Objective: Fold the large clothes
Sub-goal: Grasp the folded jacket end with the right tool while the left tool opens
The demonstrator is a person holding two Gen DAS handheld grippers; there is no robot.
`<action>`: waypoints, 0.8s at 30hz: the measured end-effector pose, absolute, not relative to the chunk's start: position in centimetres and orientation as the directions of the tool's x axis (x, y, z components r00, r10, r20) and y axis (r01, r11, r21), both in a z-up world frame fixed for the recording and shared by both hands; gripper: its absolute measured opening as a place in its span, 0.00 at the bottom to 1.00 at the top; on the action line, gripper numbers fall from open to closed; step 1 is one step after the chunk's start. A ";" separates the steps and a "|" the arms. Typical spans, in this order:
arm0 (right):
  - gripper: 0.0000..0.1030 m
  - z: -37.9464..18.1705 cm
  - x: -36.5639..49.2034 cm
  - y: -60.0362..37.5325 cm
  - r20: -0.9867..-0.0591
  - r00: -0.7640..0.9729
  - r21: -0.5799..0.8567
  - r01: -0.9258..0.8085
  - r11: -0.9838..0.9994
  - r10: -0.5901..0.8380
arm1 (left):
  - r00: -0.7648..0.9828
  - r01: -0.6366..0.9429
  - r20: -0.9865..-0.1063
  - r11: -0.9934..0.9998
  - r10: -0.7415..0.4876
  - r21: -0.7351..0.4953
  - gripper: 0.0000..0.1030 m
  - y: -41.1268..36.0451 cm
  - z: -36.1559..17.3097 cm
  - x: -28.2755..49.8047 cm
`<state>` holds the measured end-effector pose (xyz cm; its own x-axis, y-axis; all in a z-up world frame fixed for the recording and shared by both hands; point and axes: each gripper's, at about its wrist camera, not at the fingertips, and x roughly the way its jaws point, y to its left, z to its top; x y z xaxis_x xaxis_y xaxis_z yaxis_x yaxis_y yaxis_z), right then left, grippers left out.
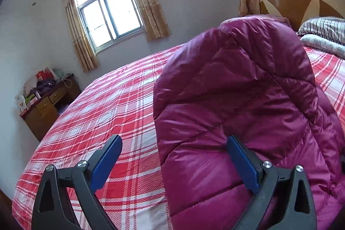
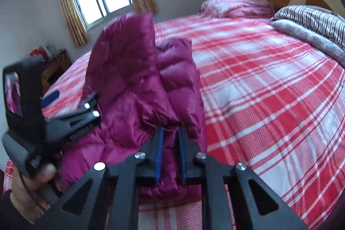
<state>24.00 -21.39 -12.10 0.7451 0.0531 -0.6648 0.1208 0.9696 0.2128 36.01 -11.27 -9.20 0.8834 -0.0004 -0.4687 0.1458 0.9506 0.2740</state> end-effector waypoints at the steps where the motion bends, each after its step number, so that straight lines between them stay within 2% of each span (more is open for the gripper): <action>1: 0.12 -12.8 23.7 -21.1 -0.677 0.735 0.181 0.120 0.976 0.035 | 0.886 0.133 -0.463 0.959 -0.002 0.252 0.95 -10.6 -8.8 36.1; 6: 0.14 -11.9 23.5 -21.4 -0.716 0.697 0.153 0.115 0.982 0.030 | 0.900 0.059 -0.433 0.977 0.036 0.204 0.95 -7.9 -6.7 37.9; 8: 0.23 -10.0 23.6 -21.7 -0.694 0.720 0.135 0.130 0.982 0.000 | 0.896 0.052 -0.441 0.974 0.052 0.222 0.95 -7.6 -6.5 39.2; 9: 0.31 -8.6 23.7 -21.7 -0.665 0.746 0.128 0.133 0.983 -0.014 | 0.897 0.047 -0.437 0.973 0.058 0.227 0.95 -7.5 -6.4 39.8; 11: 0.38 -5.6 24.4 -21.3 -0.610 0.793 0.130 0.118 0.984 -0.014 | 0.896 0.045 -0.440 0.972 0.063 0.231 0.95 -7.6 -6.3 40.5; 13: 0.59 -3.4 26.3 -21.0 -0.574 0.819 0.146 0.089 0.985 0.011 | 0.890 0.039 -0.452 0.975 0.065 0.217 0.95 -7.4 -6.2 41.2; 15: 0.72 -1.7 28.7 -20.2 -0.542 0.840 0.134 0.068 0.989 0.015 | 0.884 0.031 -0.462 0.980 0.064 0.194 0.95 -7.1 -6.1 41.5; 18: 0.72 -2.2 33.7 -19.4 -0.592 0.805 0.041 0.094 0.995 -0.052 | 0.880 0.022 -0.470 0.983 0.067 0.180 0.95 -6.6 -6.0 41.6; 20: 0.58 -4.4 36.7 -20.1 -0.659 0.749 0.035 0.128 0.991 -0.073 | 0.878 0.031 -0.475 0.984 0.057 0.174 0.95 -6.7 -6.0 41.6; 21: 0.32 -5.4 37.2 -20.6 -0.692 0.719 0.047 0.133 0.990 -0.064 | 0.877 0.039 -0.479 0.984 0.051 0.175 0.95 -6.9 -6.1 41.6; 22: 0.24 -6.4 37.2 -21.0 -0.711 0.699 0.052 0.149 0.987 -0.069 | 0.875 0.047 -0.482 0.983 0.046 0.178 0.95 -7.1 -6.2 41.6; 24: 0.24 -7.5 36.3 -22.3 -0.715 0.691 0.045 0.196 0.979 -0.106 | 0.869 0.067 -0.494 0.981 0.032 0.182 0.95 -7.6 -6.6 41.6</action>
<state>36.29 -22.27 -7.52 0.6914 -0.1058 -0.7146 0.1964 0.9795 0.0450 41.64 -7.59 -6.57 0.8688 0.0324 -0.4941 0.0667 0.9811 0.1816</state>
